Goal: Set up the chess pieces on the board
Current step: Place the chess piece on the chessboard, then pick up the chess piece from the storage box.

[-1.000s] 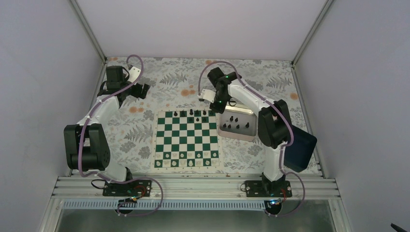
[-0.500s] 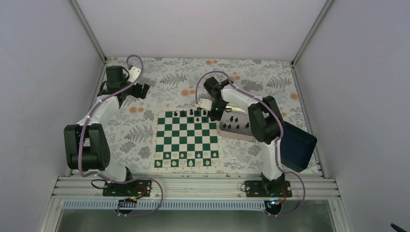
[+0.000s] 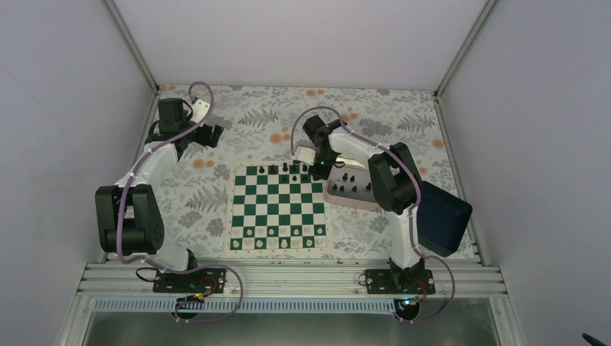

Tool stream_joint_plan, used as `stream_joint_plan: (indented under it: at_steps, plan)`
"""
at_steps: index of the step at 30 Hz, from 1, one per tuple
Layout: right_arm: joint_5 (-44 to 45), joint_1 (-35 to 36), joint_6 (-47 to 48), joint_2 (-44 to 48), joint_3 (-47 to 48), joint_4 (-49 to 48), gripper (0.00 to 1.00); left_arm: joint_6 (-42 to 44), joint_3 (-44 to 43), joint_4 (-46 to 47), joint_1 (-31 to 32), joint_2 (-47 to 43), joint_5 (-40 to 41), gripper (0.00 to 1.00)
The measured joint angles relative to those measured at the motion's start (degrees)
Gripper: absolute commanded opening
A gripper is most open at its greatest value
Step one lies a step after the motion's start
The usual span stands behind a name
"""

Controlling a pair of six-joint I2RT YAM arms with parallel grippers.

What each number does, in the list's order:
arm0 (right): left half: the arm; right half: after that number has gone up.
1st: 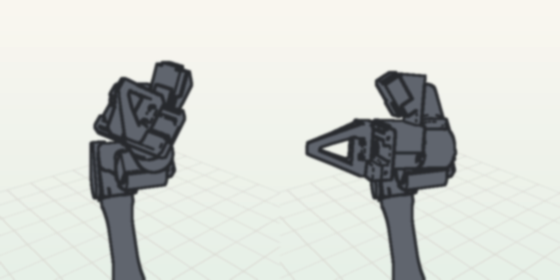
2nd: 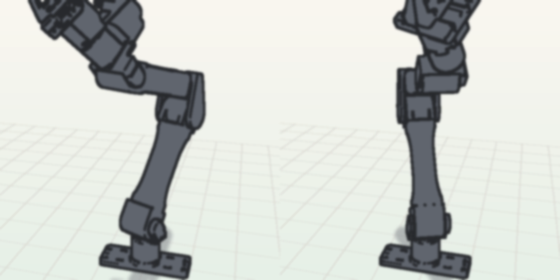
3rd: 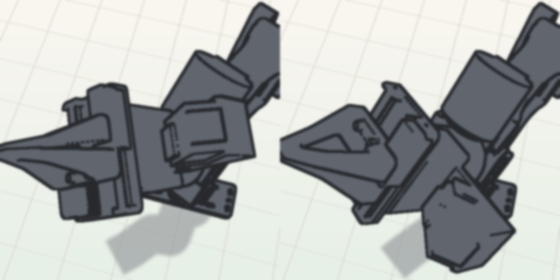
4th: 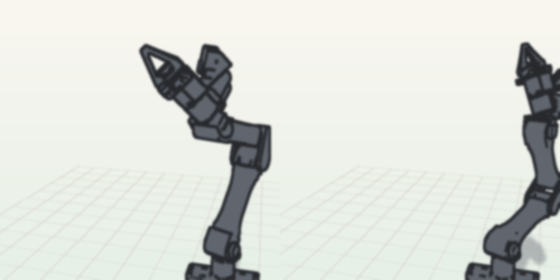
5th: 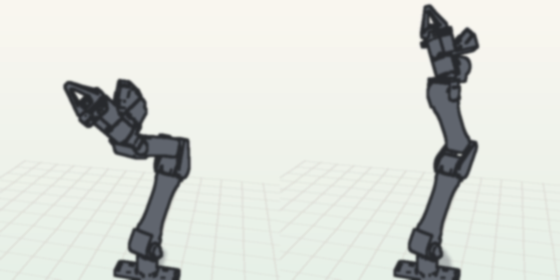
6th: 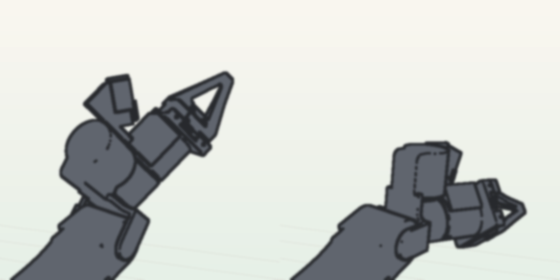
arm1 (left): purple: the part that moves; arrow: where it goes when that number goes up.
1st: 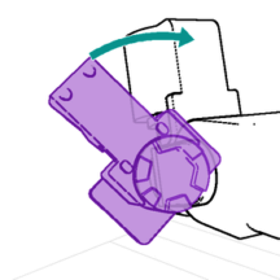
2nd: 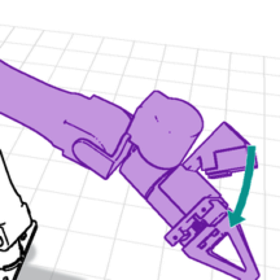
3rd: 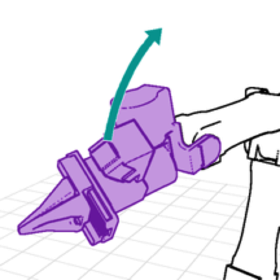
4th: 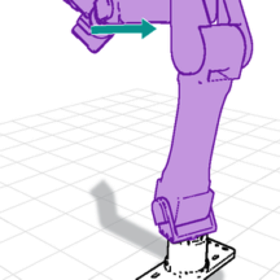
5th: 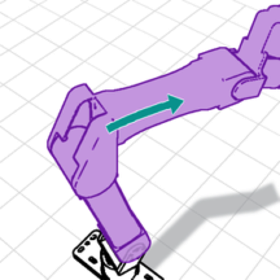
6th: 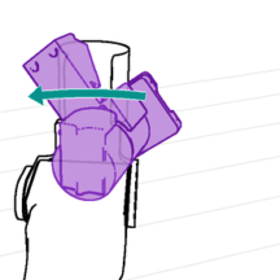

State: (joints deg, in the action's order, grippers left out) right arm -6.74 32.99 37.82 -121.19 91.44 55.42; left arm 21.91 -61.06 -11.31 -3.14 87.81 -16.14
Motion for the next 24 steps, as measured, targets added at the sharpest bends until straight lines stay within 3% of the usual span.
stream_joint_plan:
  at_steps: [14, 20, 22, 24]
  plan:
    - [1.1, -0.7, -0.6, 3.6, -0.4, 1.3, 0.42, 1.3, 0.0, -0.7, 0.7, 0.0, 0.2, 1.00]
    - [0.7, -6.3, -0.2, 13.7, -1.2, 2.8, 0.55, 6.4, -8.4, -6.9, 12.0, 2.5, 5.6, 1.00]
    - [0.1, -10.8, 0.0, 17.2, -2.3, 2.6, 0.65, 7.9, -16.2, -9.6, 17.0, 5.5, 6.9, 1.00]
    - [-0.3, -15.4, 0.2, 20.0, -4.0, 2.2, 0.96, 9.1, -25.0, -11.8, 21.6, 8.9, 8.0, 1.00]
